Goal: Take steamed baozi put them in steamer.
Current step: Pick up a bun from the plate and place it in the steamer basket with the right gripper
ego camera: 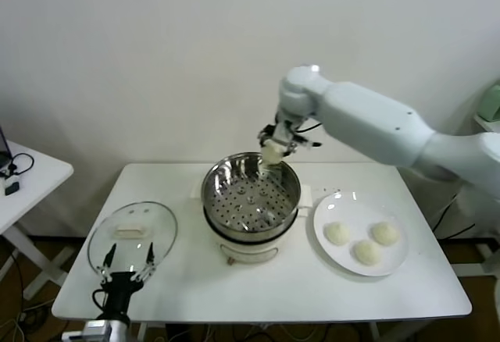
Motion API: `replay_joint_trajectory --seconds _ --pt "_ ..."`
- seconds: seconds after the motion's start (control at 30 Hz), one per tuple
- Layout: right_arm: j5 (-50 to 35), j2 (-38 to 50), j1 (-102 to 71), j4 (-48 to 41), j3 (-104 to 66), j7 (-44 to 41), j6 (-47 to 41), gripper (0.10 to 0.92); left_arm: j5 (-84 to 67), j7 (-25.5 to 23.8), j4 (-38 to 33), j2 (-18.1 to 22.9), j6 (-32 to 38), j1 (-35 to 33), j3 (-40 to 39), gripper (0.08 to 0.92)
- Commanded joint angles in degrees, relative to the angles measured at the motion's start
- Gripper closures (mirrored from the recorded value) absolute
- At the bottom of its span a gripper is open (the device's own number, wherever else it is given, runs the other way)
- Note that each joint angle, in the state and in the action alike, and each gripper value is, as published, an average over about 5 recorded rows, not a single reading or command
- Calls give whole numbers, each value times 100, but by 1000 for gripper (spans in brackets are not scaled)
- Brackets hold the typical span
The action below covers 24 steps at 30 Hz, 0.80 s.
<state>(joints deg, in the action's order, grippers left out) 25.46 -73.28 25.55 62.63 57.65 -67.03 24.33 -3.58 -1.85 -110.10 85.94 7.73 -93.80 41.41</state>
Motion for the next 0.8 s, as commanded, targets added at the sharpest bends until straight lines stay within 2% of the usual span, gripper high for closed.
replay_joint_trajectory --seconds 0.03,0.3,0.8 --pt "624 -905 -422 -625 31 46 243 321 -54 6 -24 -48 8 -53 39 177" --pt "1047 -961 -657 -856 34 102 404 321 -157 41 -11 -76 45 -130 59 177" --pt "1036 -932 -800 -1064 56 160 423 317 -153 39 29 -68 52 -122 30 177"
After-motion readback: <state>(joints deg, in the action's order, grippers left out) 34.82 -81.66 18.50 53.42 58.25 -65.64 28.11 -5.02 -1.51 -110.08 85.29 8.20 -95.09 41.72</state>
